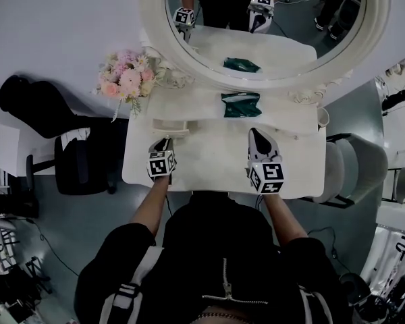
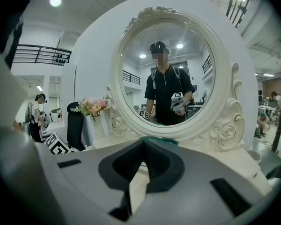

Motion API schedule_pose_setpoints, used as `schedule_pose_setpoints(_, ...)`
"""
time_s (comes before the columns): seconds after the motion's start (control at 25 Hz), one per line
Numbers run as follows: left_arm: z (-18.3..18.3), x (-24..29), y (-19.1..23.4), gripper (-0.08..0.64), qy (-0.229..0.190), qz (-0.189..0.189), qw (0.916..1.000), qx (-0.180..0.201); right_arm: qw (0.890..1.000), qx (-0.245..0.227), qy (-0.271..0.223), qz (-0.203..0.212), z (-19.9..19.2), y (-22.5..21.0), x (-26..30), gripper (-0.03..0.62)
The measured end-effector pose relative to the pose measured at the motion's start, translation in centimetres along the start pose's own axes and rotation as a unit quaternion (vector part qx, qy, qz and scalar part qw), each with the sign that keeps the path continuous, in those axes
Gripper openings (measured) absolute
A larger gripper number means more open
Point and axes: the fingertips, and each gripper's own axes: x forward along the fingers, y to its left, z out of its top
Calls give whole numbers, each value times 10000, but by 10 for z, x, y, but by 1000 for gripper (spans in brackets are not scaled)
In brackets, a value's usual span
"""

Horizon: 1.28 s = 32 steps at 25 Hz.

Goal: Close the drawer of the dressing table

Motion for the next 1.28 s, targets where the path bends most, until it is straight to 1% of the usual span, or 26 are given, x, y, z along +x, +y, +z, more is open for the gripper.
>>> schedule_pose_setpoints(0.52, 12, 26, 5, 83, 102, -32, 9999, -12, 9998, 39, 46, -167, 1, -13, 10, 2)
schedule_pose_setpoints(1.28, 27, 53, 9, 84, 182, -92, 9998, -10, 9995, 83, 153, -250, 0, -22, 27, 2)
